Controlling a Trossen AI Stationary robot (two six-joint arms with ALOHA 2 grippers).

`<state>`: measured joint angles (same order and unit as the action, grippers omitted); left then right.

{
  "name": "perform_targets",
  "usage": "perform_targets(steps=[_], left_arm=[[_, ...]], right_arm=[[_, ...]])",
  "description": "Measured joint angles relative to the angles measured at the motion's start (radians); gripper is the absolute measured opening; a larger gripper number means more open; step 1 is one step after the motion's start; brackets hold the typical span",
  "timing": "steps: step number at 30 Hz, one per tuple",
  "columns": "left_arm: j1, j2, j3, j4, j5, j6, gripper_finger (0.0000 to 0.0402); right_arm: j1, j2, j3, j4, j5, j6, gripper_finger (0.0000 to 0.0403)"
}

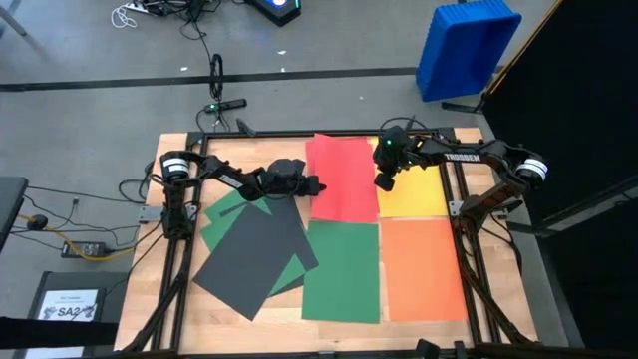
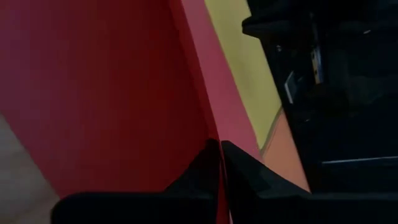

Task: Organize paper
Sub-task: Stack the pink colored paper on top of the pink colored papers

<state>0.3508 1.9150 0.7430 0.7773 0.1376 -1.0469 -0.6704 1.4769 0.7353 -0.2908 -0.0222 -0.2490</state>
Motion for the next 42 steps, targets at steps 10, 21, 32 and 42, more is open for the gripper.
perform_targets(steps=[10, 21, 32, 42], left_arm=[[-0.002, -0.003, -0.022, 0.011, -0.096, -0.028, 0.0000], [-0.040, -0.003, -0.025, 0.001, -0.214, -0.073, 0.0000], [-0.048, -0.130, -0.072, -0.199, -0.281, -0.036, 0.0000], [-0.059, -0.191, -0.163, -0.088, -0.331, -0.094, 0.0000]], right_arm=[[0.001, 0.000, 0.000, 0.006, 0.002, 0.008, 0.0001], [0.009, 0.000, 0.000, 0.079, -0.027, 0.043, 0.0000], [-0.026, 0.000, 0.000, 0.103, -0.014, 0.088, 0.0000], [-0.026, 0.021, 0.009, 0.168, -0.163, 0.180, 0.0000]])
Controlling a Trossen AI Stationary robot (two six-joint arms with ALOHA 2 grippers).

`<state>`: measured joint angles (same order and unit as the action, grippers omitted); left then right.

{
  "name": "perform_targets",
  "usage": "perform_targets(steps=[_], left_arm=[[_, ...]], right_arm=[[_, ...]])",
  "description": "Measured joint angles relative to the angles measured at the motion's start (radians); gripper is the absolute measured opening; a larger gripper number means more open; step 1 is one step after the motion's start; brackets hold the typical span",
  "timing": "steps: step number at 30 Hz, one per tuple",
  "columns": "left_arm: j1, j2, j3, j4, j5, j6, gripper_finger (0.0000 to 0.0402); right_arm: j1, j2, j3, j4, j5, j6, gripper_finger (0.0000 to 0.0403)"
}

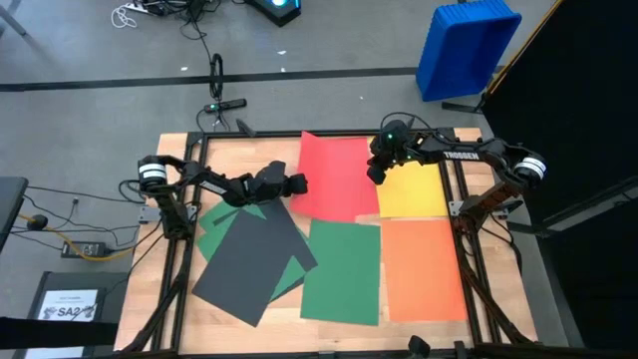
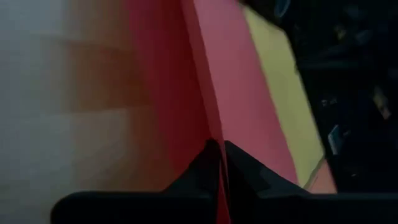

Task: Organize paper
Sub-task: Stack the pink colored paper on top of the pink colored papers

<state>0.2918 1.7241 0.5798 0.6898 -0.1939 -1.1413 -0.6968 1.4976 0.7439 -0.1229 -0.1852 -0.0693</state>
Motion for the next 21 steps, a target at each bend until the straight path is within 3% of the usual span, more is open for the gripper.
perform_targets(steps=[3, 10, 21], left_arm=[[0.001, 0.002, 0.003, 0.014, -0.016, 0.000, 0.0000], [0.001, 0.001, 0.004, 0.040, -0.080, -0.013, 0.0000], [0.000, 0.001, 0.006, 0.047, -0.148, -0.019, 0.0000]], right_arm=[[0.008, 0.054, 0.051, -0.044, -0.045, 0.025, 0.0000], [0.033, 0.185, 0.187, -0.245, -0.019, 0.009, 0.0000], [0.081, 0.169, 0.191, -0.384, -0.011, -0.025, 0.0000]])
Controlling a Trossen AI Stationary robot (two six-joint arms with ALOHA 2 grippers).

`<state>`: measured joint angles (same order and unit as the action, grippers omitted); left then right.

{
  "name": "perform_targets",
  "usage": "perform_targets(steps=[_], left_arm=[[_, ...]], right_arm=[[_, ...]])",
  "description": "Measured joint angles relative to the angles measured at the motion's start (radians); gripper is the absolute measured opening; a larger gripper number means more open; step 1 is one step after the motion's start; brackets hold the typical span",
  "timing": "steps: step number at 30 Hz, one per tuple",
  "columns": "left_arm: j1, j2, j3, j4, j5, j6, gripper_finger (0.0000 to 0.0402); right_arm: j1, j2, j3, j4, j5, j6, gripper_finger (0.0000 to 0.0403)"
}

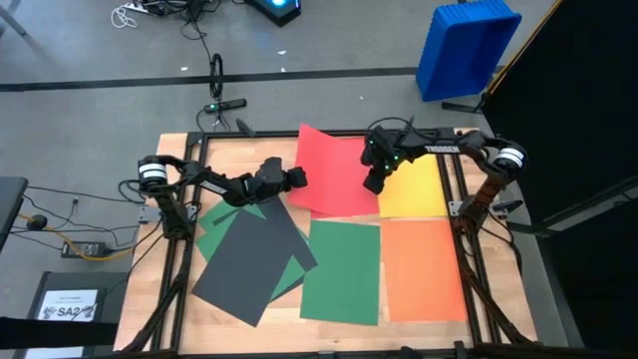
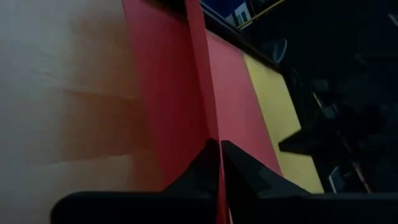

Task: Organize paper
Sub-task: Stack the pink colored paper on top of the pink colored papers

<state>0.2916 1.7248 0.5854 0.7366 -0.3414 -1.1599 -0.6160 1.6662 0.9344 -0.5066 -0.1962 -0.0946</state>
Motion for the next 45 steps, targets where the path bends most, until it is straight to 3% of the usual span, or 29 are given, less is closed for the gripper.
perform_targets(steps=[15, 23, 34, 45], left_arm=[[-0.022, -0.001, 0.001, -0.040, -0.072, -0.024, 0.0000], [-0.032, -0.001, 0.001, -0.054, -0.084, -0.024, 0.0000], [-0.033, -0.001, 0.002, -0.075, -0.105, -0.022, 0.0000], [-0.033, -0.001, 0.002, -0.066, -0.108, -0.003, 0.0000]], right_arm=[[0.130, 0.043, -0.002, -0.012, 0.051, 0.024, 0.0000], [0.170, 0.118, 0.006, 0.074, 0.002, 0.063, 0.0000], [0.191, 0.125, 0.059, 0.039, -0.040, 0.139, 0.0000], [0.192, -0.020, 0.074, 0.011, -0.034, 0.116, 0.0000]])
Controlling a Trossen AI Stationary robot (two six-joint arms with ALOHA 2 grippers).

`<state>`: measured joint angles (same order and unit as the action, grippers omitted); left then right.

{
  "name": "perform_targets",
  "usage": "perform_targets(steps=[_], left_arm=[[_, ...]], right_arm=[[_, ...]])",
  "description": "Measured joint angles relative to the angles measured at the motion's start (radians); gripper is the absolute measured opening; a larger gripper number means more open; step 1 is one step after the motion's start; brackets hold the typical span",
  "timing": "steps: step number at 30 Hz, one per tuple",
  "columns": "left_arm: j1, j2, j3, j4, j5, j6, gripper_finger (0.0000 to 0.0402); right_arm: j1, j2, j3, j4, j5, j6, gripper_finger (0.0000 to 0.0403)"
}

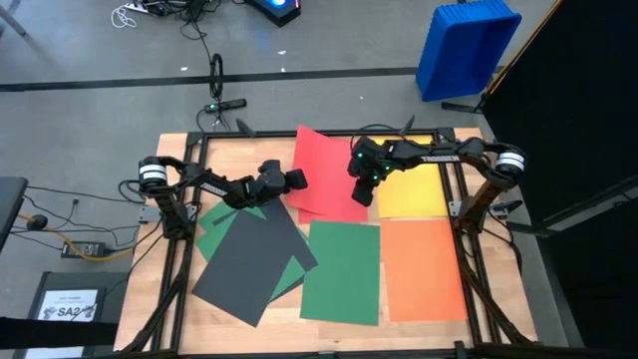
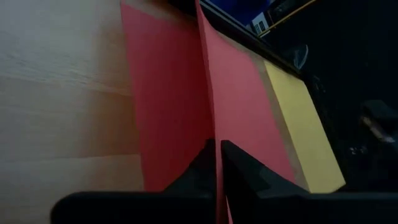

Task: Organize paper
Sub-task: Stack the pink colored paper on top of the pink colored papers

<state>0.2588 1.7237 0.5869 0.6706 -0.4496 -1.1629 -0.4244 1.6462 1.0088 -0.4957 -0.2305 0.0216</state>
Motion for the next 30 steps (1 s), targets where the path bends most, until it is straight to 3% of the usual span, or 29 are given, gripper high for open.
perform_targets(steps=[5, 9, 19, 30], left_arm=[[-0.017, 0.000, 0.000, 0.006, -0.006, -0.007, 0.0000], [-0.063, 0.000, 0.000, -0.056, -0.107, -0.047, 0.0000], [-0.117, 0.000, 0.001, -0.090, -0.187, -0.102, 0.0000], [-0.146, -0.001, 0.064, -0.193, -0.194, -0.100, 0.0000]], right_arm=[[0.016, -0.031, -0.001, -0.153, 0.084, -0.130, 0.0000], [0.048, -0.029, -0.035, -0.169, 0.149, -0.190, 0.0000], [0.052, -0.029, -0.051, 0.078, 0.194, -0.147, 0.0000], [0.025, -0.028, -0.051, -0.124, 0.216, -0.162, 0.0000]])
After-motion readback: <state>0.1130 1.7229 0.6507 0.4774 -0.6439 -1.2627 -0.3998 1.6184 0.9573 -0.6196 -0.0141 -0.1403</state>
